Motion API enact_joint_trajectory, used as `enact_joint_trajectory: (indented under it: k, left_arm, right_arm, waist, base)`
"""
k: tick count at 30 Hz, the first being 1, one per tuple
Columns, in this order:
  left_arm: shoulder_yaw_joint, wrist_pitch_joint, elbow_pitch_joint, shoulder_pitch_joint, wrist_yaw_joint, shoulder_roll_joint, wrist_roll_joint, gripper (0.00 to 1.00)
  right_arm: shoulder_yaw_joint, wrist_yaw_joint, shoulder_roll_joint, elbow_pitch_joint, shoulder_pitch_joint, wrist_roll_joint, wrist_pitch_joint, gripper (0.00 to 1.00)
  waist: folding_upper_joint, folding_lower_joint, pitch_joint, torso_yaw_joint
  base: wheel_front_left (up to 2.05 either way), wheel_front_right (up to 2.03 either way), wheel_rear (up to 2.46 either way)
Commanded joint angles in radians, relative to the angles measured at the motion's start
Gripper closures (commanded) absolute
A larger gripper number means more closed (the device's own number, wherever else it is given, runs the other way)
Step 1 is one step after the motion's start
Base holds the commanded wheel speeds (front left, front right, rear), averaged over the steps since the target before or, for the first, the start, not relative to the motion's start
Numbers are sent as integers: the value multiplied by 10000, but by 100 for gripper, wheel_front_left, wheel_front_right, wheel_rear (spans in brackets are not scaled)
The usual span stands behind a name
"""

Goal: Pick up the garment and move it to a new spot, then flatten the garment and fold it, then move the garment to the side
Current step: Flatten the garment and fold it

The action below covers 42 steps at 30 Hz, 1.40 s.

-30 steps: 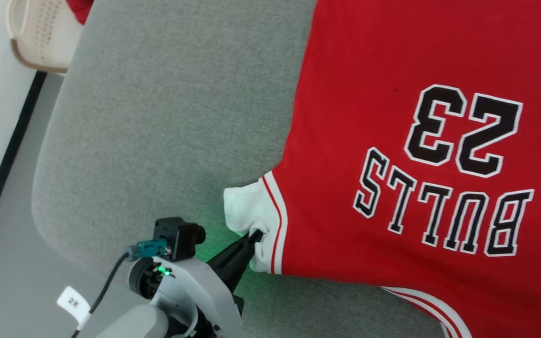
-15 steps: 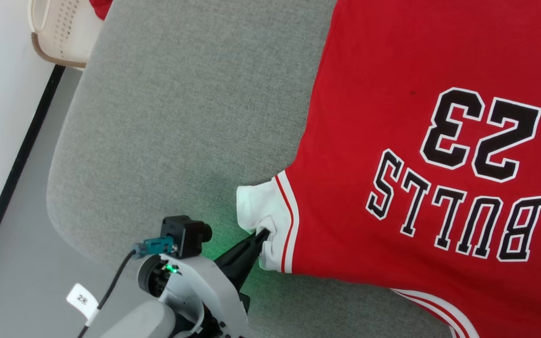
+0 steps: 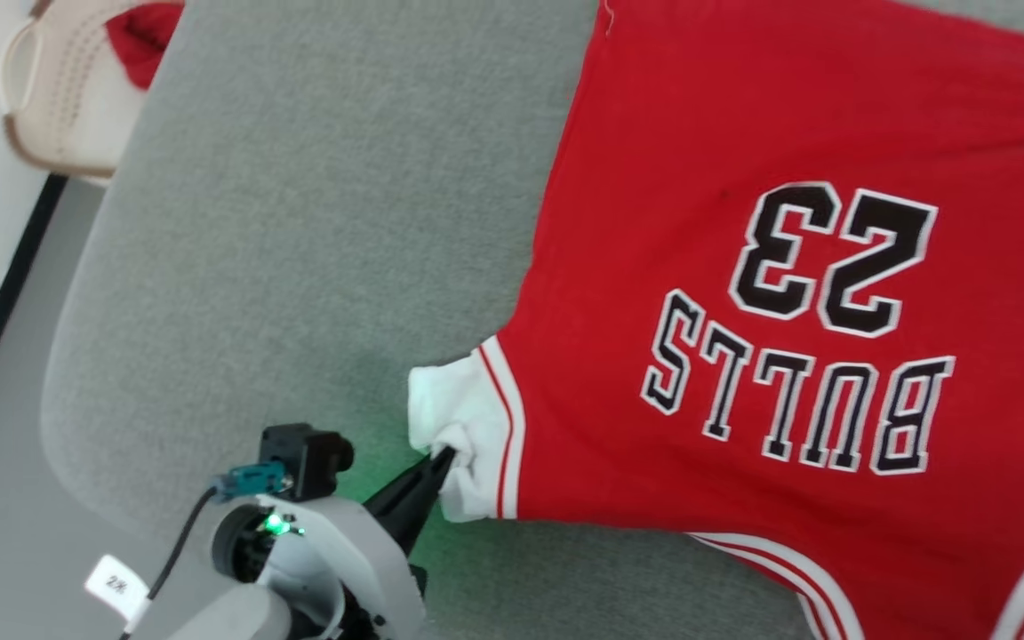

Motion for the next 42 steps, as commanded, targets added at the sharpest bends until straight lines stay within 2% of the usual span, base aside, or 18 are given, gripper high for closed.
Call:
enact_joint_trajectory:
  k: [1,11,18,28,35,39,40,41,42]
  left_arm:
    - [74,66,78,235,185,201,-65,100]
    - [366,156,-356,623,595,813,-225,100]
    - [515,199,-620,916,764,1195,-318,100]
    - [673,225,-991,1396,965,1651,-465,100]
    - [703,249,-1167,1583,1074,1792,-528,100]
    - [707,262,-1200,1614,1111,1818,-578,100]
    - [707,270,-1196,1619,1120,1821,-578,100]
    - [700,276,-1193,1621,1115,1823,-578,100]
    - [697,276,-1192,1622,1116,1819,-583,100]
  right_arm:
    - [214,-6,-163,-352,506,491,-7,100]
    - [301,-6,-684,-2806,3184,2544,-113,100]
    - [-265,-6,-615,-4376,5239,3097,-300,100]
    - [-1721,-6,464,-6373,8728,3073,-664,100]
    - [-2176,-6,1277,-6722,10067,2938,-915,100]
    - [-2167,-6,1470,-6672,10308,2800,-1150,100]
    - [-2168,-6,1511,-6648,10301,2767,-1245,96]
    - [-2146,-6,1530,-6609,10298,2727,-1304,68]
    - [-2130,-6,1542,-6585,10295,2691,-1331,30]
  waist:
    - [0,0,-432,-489]
    - [0,0,-1161,-1582]
    - [0,0,-1513,-2207]
    - [0,0,-1936,-2880]
    - [0,0,-2073,-3080]
    - [0,0,-2109,-3145]
    - [0,0,-2118,-3155]
    - [0,0,-2133,-3160]
    - [0,0,-2147,-3165]
  base:
    - [0,0,0]
    - [0,0,0]
    - [0,0,0]
    - [0,0,0]
    - [0,0,0]
    - [0,0,0]
    - [0,0,0]
    - [0,0,0]
    - [0,0,0]
